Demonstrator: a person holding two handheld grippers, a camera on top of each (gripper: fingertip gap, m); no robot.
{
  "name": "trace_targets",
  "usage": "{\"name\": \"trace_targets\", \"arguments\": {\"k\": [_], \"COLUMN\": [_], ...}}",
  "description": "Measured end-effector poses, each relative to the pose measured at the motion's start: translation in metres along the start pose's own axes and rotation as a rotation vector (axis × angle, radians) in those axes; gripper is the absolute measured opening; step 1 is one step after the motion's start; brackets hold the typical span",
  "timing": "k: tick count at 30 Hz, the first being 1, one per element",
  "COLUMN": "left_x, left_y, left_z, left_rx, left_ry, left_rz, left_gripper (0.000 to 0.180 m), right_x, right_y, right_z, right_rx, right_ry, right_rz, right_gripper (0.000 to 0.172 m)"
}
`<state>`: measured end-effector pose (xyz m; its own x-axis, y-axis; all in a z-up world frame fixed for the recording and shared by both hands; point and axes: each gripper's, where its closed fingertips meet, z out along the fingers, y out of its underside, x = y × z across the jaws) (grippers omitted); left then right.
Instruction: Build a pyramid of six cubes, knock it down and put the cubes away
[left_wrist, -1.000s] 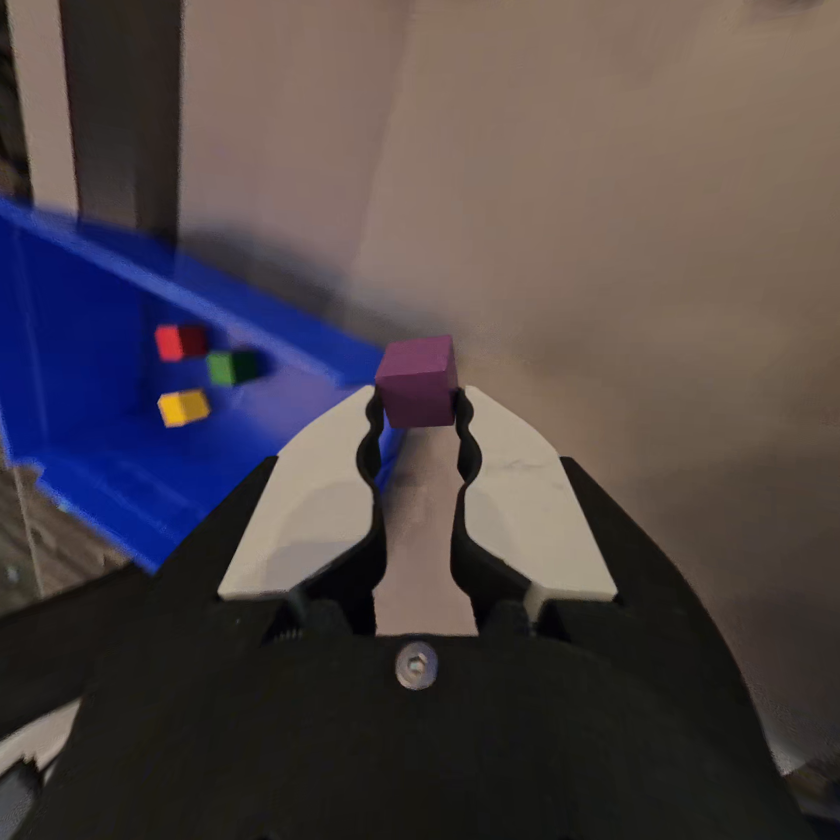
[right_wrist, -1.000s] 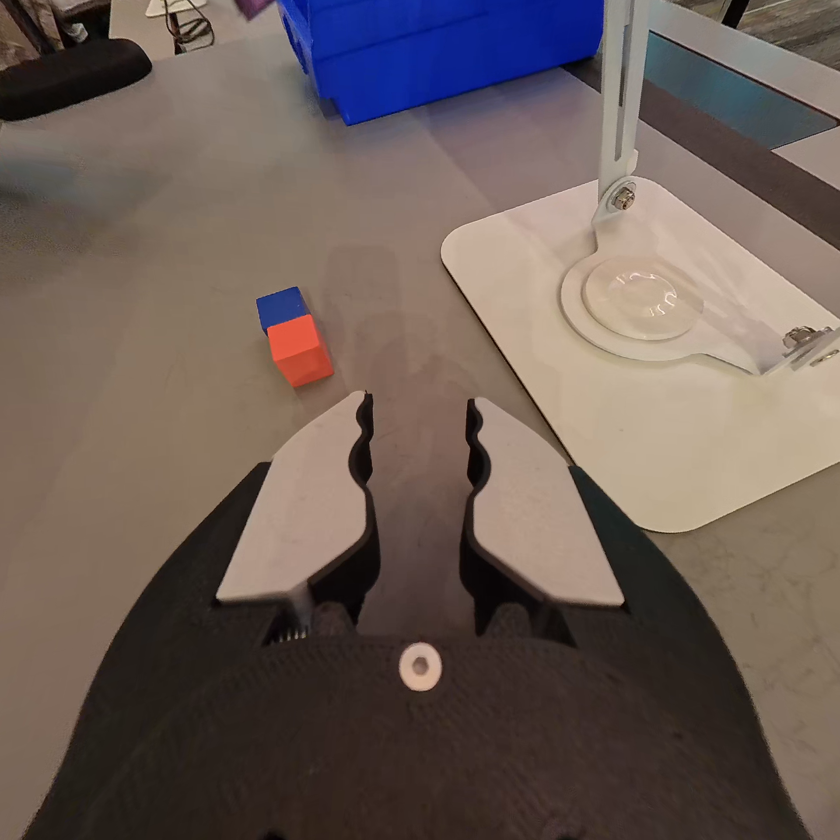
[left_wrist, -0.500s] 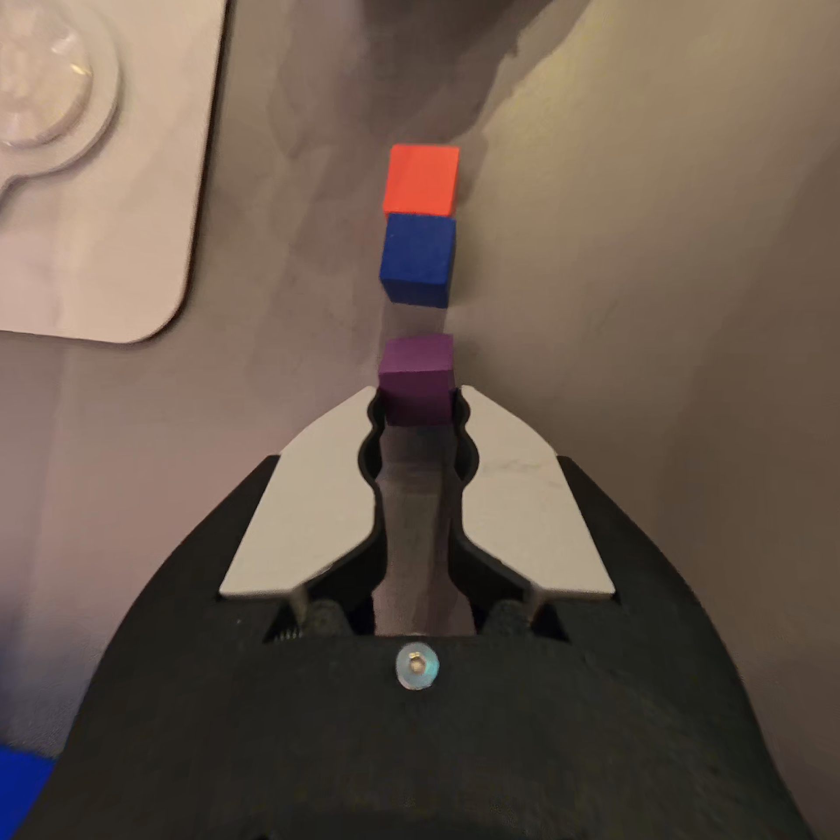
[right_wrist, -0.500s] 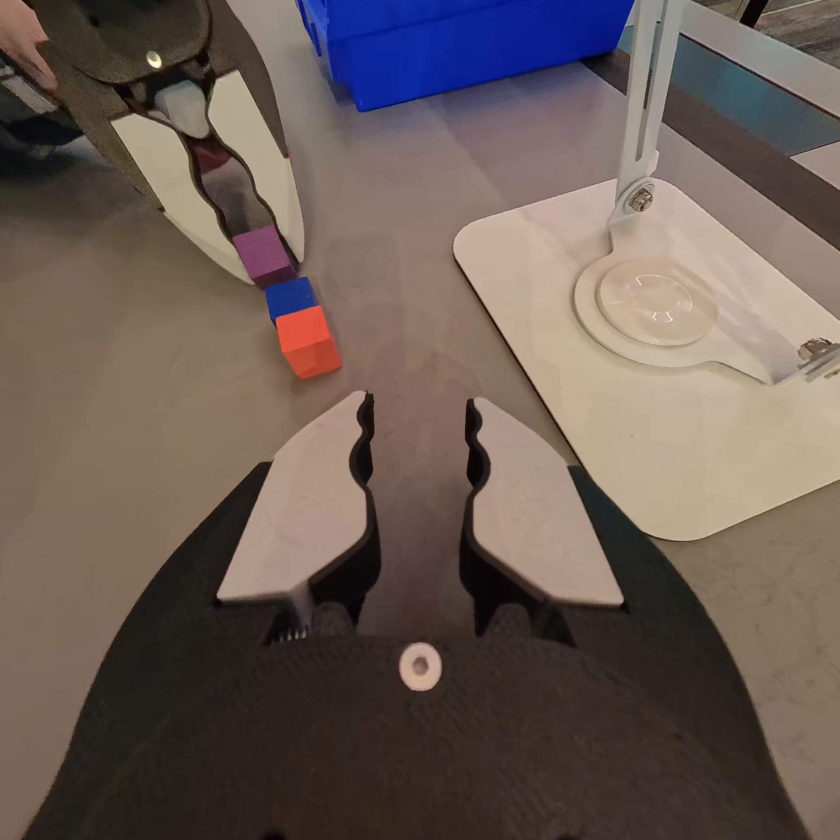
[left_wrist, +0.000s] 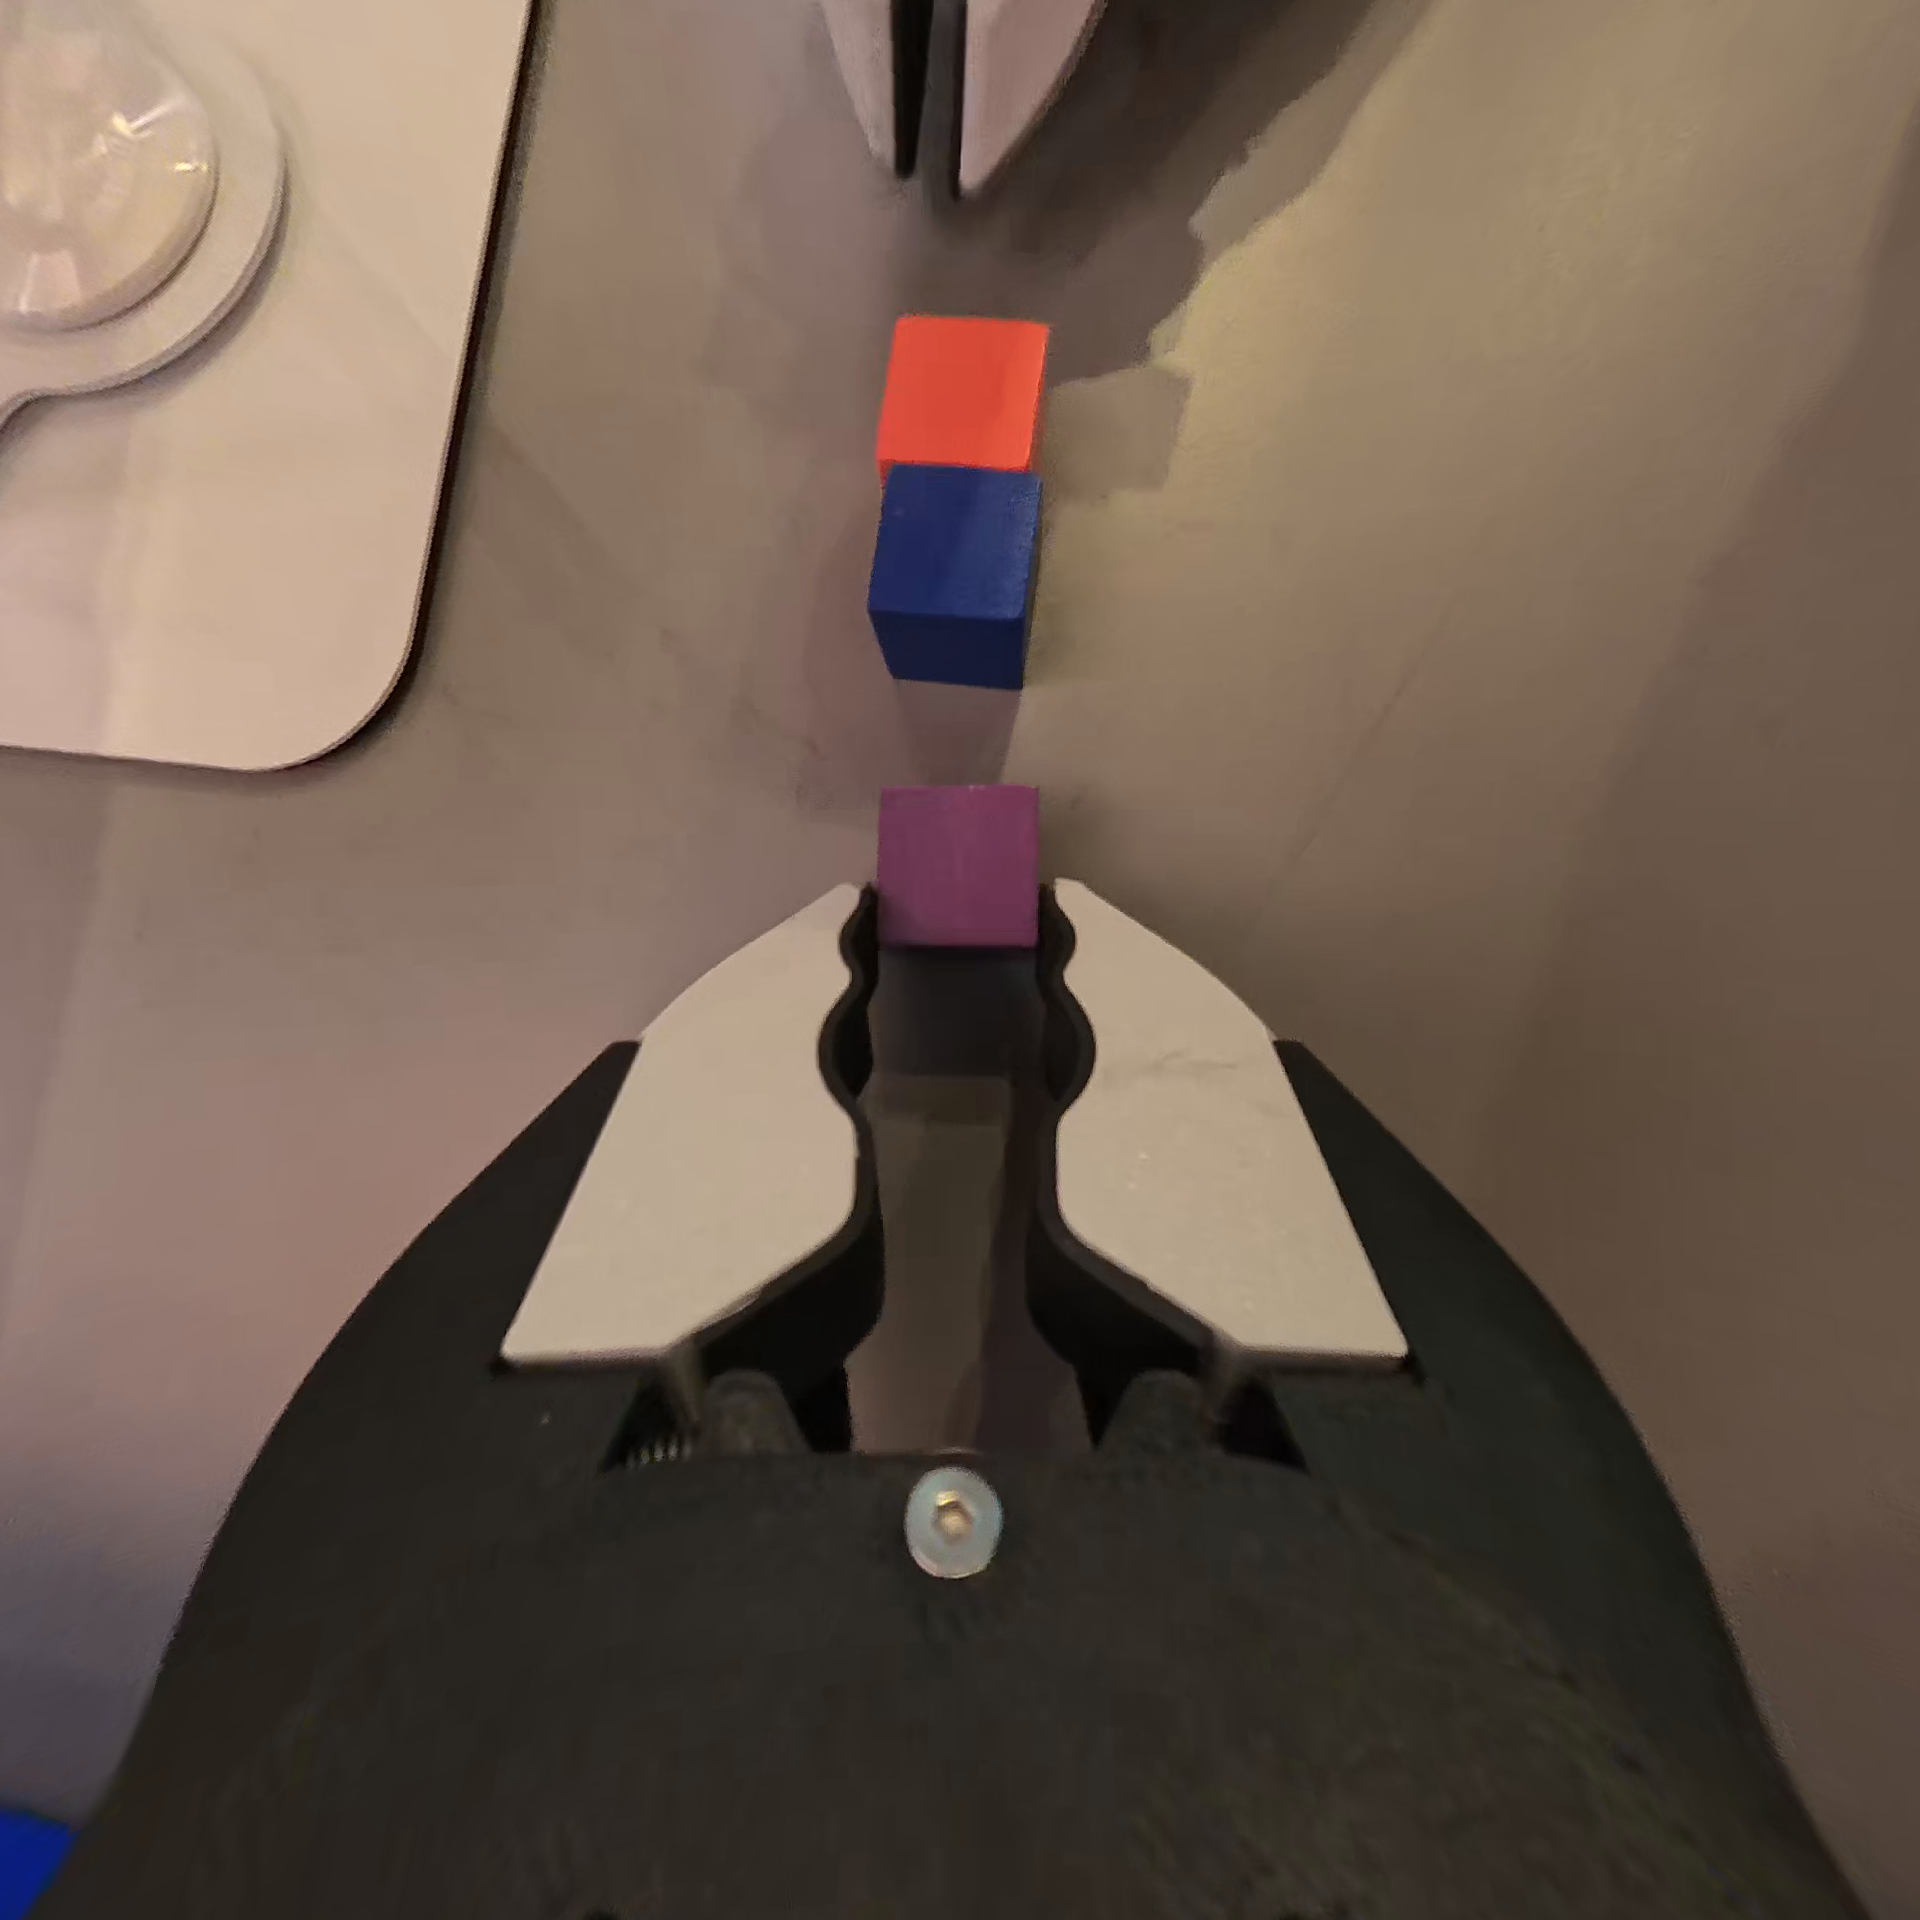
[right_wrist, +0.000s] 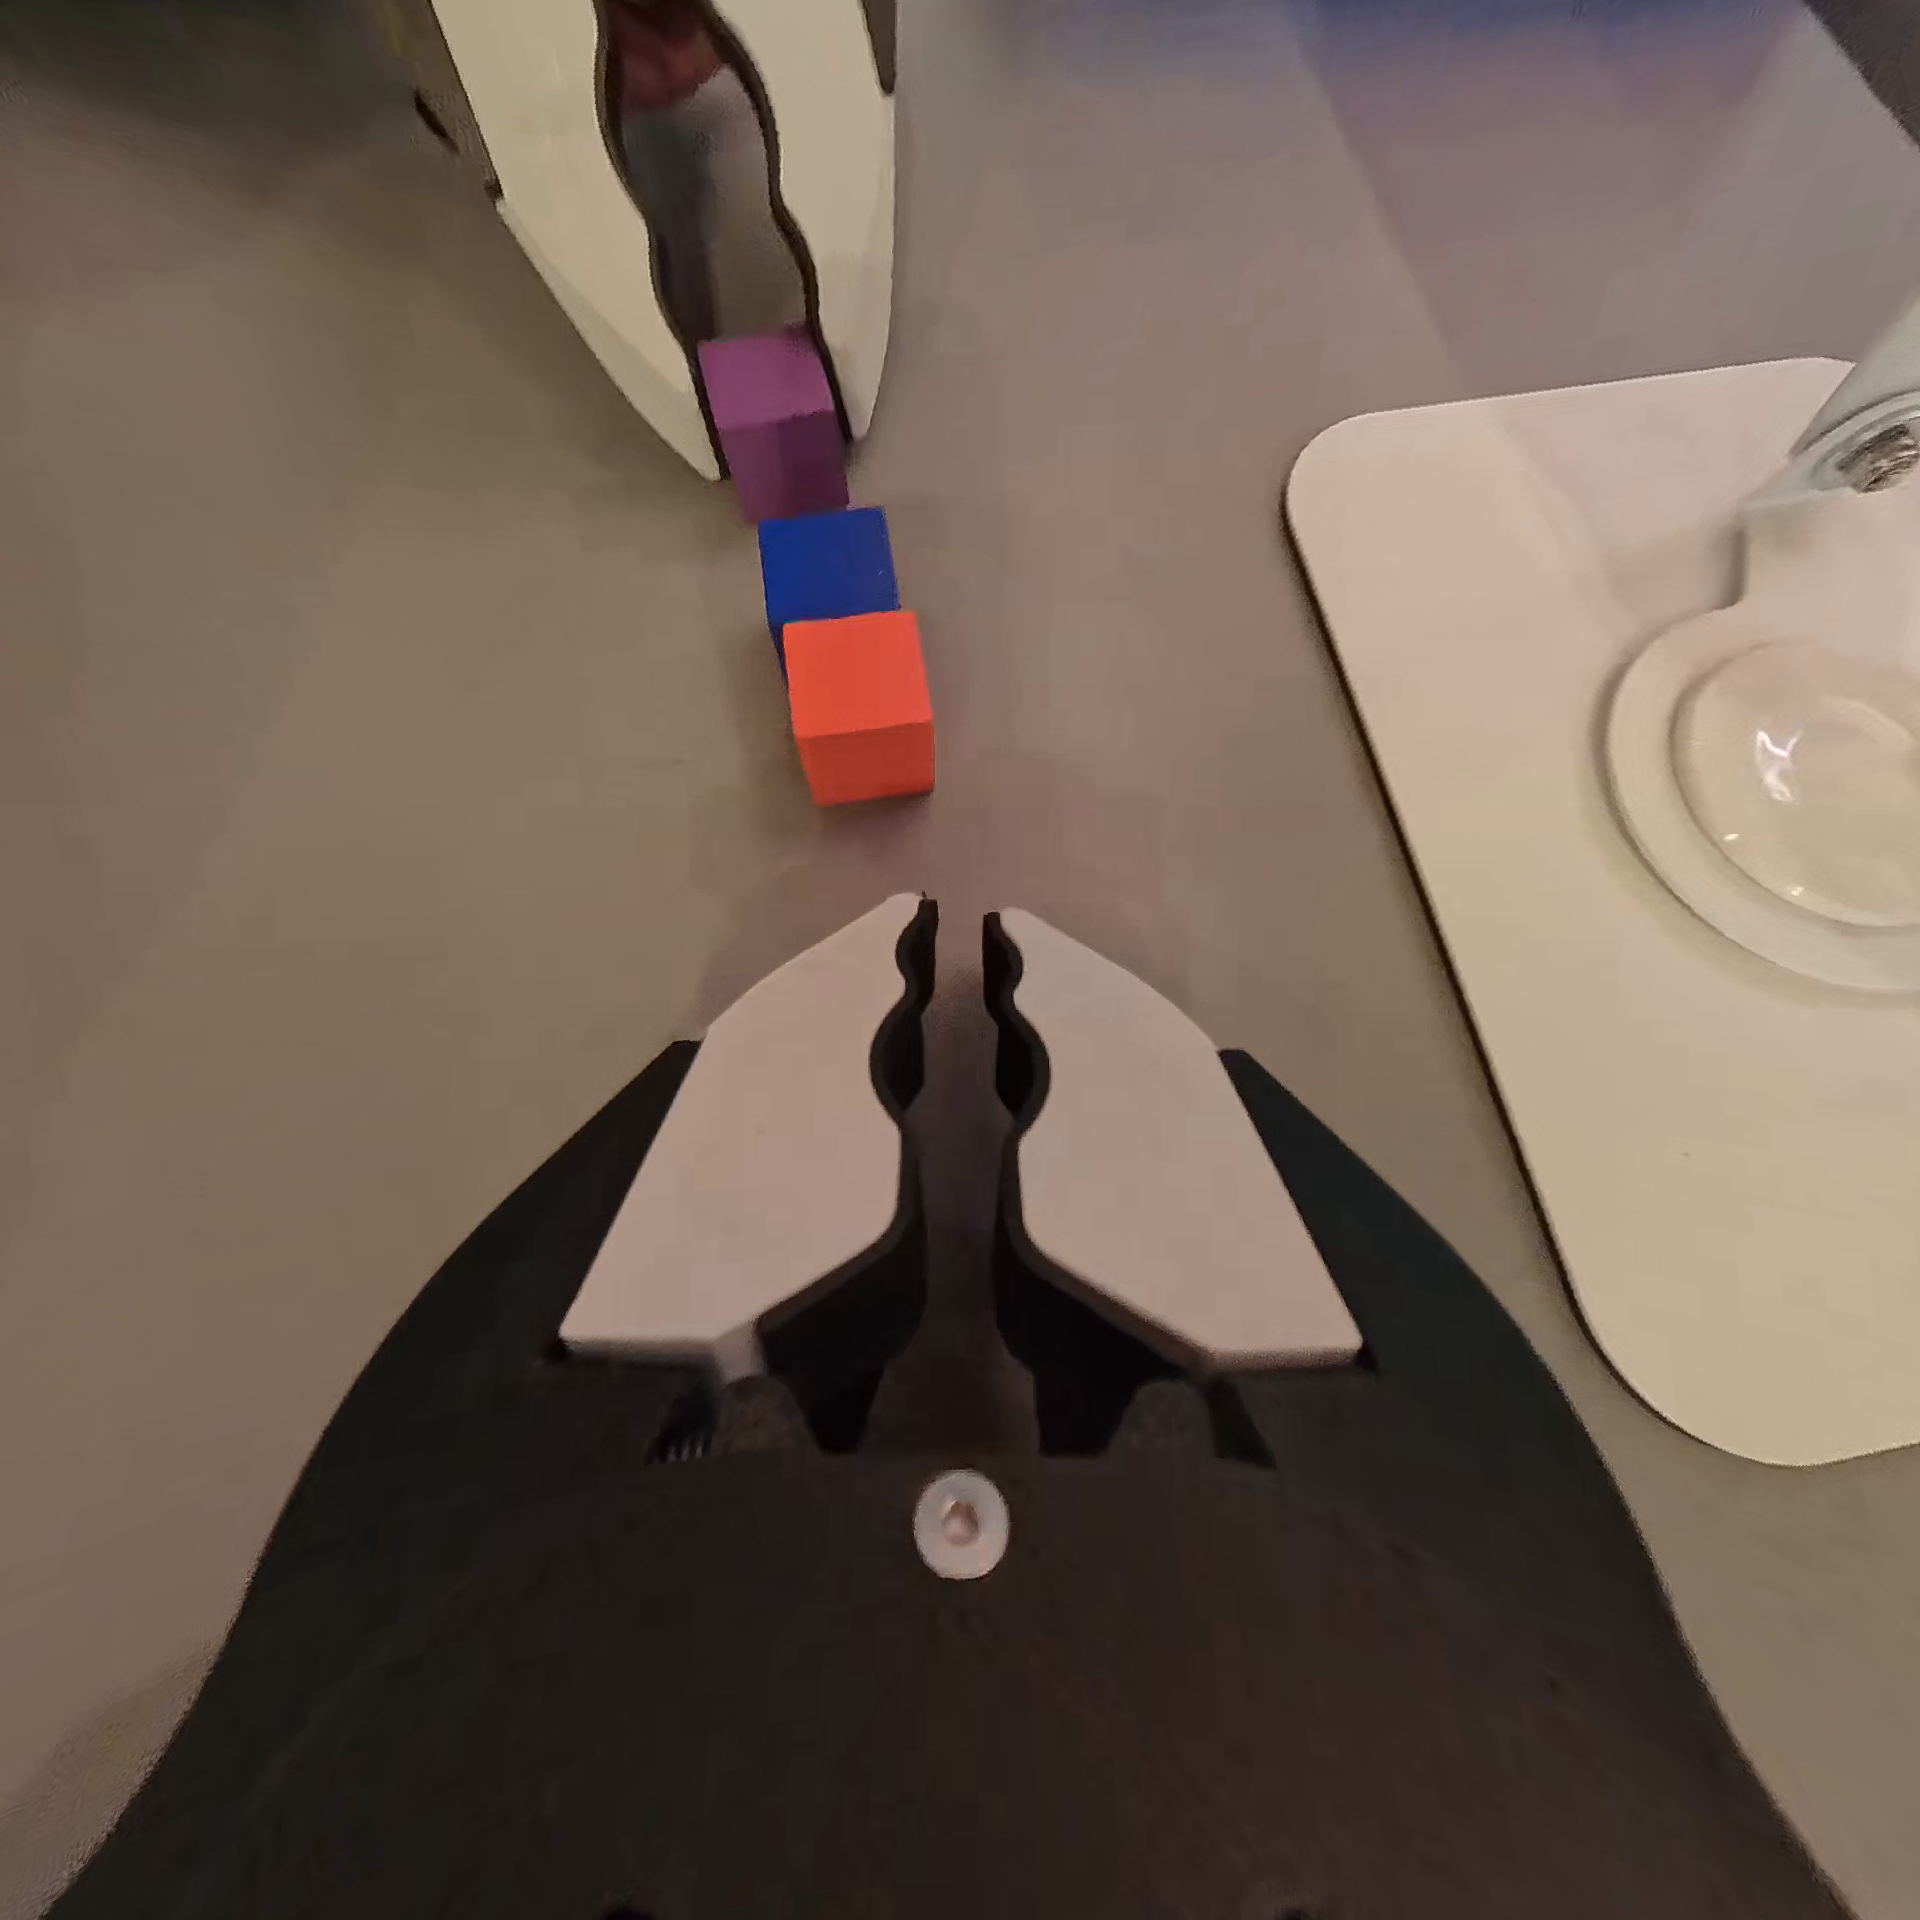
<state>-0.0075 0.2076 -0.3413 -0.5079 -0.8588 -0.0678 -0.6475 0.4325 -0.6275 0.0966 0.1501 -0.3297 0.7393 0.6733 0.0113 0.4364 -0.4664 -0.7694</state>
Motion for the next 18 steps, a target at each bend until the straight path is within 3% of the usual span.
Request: {"name": "trace_targets", "arguments": {"k": [1, 10, 13, 18], "left_x": [0.0, -0.005, -0.005, -0.004], "left_y": [-0.001, -0.01, -0.013, -0.019], "left_z": [0.001, 0.007, 0.009, 0.013], "left_rx": [0.0, 0.028, 0.03, 0.043], "left_ry": [0.006, 0.013, 0.019, 0.037], "left_rz": [0.0, 0.012, 0.021, 0.038], "left_gripper": [0.028, 0.028, 0.028, 0.028], "right_x": [-0.001, -0.002, -0.005, -0.015], "right_y": [0.002, -0.001, -0.005, -0.009], "right_z": [0.002, -0.001, 0.001, 0.012], "right_rx": [-0.017, 0.003, 0.015, -0.011], "right_ry": [0.003, -0.014, -0.024, -0.059], "right_rz": [-0.011, -0.001, 0.004, -0.007], "right_gripper": [0.008, 0.011, 0.029, 0.033]}}
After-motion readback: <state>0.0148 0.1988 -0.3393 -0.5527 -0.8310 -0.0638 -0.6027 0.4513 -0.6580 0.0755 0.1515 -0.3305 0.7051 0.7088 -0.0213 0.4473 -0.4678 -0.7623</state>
